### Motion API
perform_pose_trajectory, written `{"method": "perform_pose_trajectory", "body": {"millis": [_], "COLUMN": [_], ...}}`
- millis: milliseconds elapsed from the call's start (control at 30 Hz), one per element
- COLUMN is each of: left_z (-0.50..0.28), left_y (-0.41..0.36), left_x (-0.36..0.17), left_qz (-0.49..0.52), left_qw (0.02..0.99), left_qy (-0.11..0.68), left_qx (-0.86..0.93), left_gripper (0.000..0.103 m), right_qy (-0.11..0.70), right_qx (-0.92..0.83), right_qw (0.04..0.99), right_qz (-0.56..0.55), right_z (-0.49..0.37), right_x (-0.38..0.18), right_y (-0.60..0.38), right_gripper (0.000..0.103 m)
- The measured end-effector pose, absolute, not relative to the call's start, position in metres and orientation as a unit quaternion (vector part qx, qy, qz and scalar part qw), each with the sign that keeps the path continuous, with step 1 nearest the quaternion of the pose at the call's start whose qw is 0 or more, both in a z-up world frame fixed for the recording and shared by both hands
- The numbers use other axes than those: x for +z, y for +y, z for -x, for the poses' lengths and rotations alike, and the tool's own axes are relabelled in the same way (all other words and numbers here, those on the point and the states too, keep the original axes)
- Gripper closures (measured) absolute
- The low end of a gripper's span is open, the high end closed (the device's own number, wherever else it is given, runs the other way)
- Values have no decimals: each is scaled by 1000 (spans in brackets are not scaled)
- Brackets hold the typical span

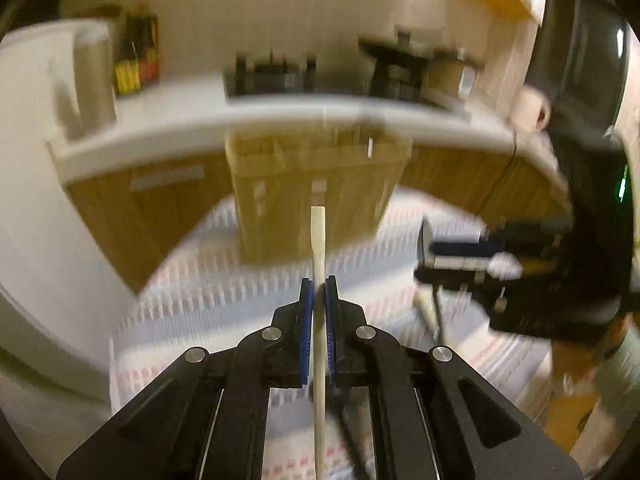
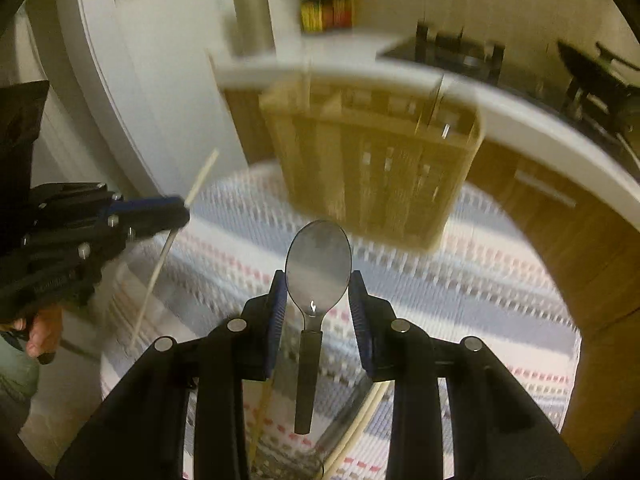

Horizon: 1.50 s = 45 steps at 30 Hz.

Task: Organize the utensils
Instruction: 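Carry the chopstick over the basket with the left tool while the right tool carries the spoon, then open the left tool over the basket while the right tool releases the metal spoon into it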

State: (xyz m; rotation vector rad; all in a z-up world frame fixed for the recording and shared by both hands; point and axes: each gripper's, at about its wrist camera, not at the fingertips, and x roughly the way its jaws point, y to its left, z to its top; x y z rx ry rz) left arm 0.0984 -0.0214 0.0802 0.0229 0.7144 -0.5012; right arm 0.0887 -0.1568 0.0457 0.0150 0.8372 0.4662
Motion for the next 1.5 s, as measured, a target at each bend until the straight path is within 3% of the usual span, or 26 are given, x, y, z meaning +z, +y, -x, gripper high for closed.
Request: {"method": "perform_pose_trajectory", "body": {"millis": [333,600,767,1367,1433,1500], "left_z": [-132,-147,-174,-216,-214,-209], "left_y": [-15,-27,-30,-33,-31,-26], "left_x": [164,191,184,115,115,115], "left_qz": [73,81,83,67,70,76], "left_qw": [949,970,975,976,973,971], "left_qy": [180,42,21,76,85,93], "left_qx": [-250,-227,-207,-195,-201,-205], "left_gripper": [99,99,99,98,94,80], "right_qy": [254,126,93,140,149,153], "right_qx": [202,142,119,116,120,124], "right_qw": [944,980,986,980,978,977], "right_qz": [-54,-58,-68,-75,-77,-77], "right_z": [-95,-127,-159,-191,-187,-182], "right_x": [128,173,166,95,92,91], "right_y": [-195,-200,-198,-187,-188,-189], "right_gripper": [75,75,75,73,67,44]}}
